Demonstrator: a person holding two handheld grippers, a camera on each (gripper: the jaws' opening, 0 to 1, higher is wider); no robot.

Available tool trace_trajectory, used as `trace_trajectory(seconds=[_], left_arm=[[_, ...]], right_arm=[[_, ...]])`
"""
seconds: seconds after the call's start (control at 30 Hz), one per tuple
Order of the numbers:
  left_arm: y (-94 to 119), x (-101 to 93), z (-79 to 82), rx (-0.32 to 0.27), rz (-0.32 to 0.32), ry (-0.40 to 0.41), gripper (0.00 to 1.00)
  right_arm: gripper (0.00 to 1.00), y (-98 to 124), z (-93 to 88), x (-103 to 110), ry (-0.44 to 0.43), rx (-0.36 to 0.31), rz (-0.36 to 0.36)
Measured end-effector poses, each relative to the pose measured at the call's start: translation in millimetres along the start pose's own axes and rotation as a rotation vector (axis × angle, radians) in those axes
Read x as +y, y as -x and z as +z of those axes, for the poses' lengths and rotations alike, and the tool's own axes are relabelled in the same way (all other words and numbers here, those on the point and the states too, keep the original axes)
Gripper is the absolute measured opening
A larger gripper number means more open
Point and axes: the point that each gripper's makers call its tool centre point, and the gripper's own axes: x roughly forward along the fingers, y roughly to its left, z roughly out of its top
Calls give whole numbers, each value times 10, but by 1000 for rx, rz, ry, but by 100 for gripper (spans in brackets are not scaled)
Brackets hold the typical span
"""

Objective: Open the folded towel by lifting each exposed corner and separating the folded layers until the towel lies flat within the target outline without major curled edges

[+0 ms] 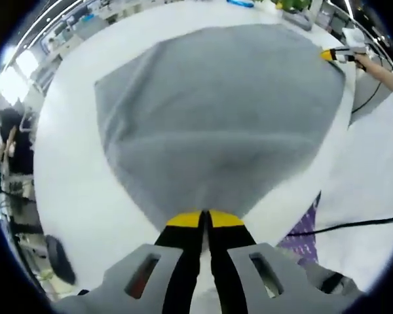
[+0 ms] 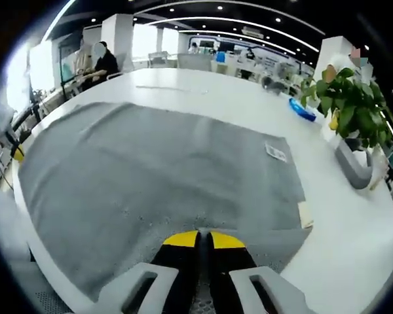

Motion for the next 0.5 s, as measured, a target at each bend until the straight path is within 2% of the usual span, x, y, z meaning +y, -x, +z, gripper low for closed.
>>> trace_trajectory(seconds=[0.07, 0.13, 0.17, 0.2, 0.27, 0.33, 0.43, 0.5], left_arm=[[10, 17, -34, 21, 6, -4, 2], [20, 45, -77, 40, 10, 30, 2], [51, 101, -165, 99, 40, 65, 2], [58, 114, -191, 125, 46, 65, 2], [33, 102, -149, 123, 32, 76, 2], [26, 101, -145, 147, 26, 81, 2], [21, 98, -144, 172, 17, 74, 2], [18, 90, -145, 200, 24, 60, 2]], right_arm=[[2, -2, 1, -3, 0, -1, 0], [1, -11, 9, -15, 2, -3, 0], [1, -16, 17, -23, 15, 1, 3], [1, -23, 20, -27, 22, 6, 4], [1, -36, 31, -25, 44, 19, 1], [1, -45, 33, -23, 72, 27, -5], [1, -40, 35, -25, 62, 27, -8], [1, -39, 35, -38, 20, 16, -7]])
